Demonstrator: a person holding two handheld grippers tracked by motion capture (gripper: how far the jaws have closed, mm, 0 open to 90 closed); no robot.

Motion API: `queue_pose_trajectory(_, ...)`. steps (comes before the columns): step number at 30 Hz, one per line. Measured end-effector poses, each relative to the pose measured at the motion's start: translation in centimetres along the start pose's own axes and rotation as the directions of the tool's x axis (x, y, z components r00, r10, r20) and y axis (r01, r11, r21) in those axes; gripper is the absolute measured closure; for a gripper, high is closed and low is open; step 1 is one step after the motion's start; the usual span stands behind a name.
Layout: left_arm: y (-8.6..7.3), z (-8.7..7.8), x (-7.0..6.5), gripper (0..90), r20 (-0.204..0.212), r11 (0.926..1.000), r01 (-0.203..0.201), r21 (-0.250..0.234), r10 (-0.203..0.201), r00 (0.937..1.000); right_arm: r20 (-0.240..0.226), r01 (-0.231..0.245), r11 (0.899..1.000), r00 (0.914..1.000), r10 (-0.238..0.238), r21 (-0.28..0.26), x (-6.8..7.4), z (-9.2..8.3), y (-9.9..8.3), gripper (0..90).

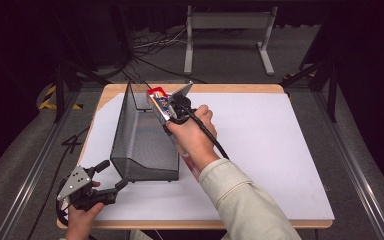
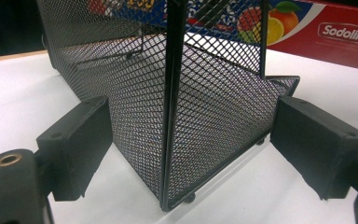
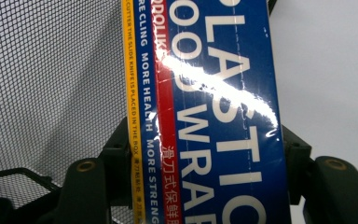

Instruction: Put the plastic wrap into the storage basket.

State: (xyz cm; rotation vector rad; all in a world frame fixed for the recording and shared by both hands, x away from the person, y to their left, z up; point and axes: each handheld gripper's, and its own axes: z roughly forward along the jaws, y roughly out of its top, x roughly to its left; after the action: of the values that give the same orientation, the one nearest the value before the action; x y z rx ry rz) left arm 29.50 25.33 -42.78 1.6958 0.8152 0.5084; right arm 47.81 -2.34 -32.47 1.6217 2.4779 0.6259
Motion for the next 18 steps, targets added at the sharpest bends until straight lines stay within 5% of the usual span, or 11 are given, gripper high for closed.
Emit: queue_pose_trajectory(18, -0.1, 0.2, -0.2, 13.5, 0.004, 1.0000, -0.008, 0.005, 0.008, 1.0000, -0.064, -0.086, 0.996, 0.9940, 0.088, 0.034, 0.8, 2.1, 0.4, 39.7)
